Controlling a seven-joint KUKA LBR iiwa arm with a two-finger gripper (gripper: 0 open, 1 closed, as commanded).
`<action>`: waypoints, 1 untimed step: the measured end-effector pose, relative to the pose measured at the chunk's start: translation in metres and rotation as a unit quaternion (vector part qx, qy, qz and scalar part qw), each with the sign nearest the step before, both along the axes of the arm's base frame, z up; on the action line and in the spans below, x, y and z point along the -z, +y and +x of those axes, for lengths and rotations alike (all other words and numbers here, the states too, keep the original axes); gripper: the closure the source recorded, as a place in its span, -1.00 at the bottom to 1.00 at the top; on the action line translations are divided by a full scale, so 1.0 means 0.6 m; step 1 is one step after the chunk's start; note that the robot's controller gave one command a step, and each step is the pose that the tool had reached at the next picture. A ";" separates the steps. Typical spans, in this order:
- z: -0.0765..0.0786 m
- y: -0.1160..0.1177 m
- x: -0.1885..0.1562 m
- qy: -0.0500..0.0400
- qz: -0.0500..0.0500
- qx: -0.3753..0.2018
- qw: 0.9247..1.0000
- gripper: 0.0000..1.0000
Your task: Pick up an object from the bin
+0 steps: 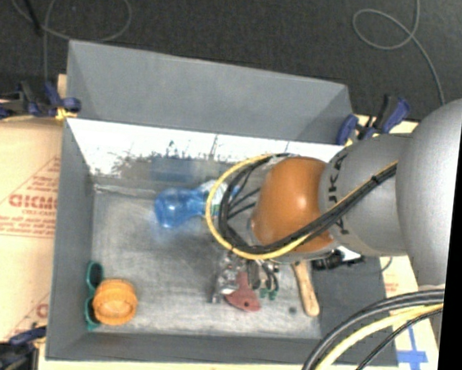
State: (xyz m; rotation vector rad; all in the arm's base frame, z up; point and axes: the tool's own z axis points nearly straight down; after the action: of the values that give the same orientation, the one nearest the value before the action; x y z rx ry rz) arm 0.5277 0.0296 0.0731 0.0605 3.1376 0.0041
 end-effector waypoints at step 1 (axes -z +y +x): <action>-0.007 -0.001 -0.062 0.005 -0.001 0.005 1.000 1.00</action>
Offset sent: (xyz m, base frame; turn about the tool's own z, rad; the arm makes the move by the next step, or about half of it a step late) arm -0.0349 -0.0301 0.0465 0.0033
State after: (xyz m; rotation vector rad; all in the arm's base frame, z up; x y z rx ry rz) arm 0.5235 0.0291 0.1104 0.0750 3.1467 0.0019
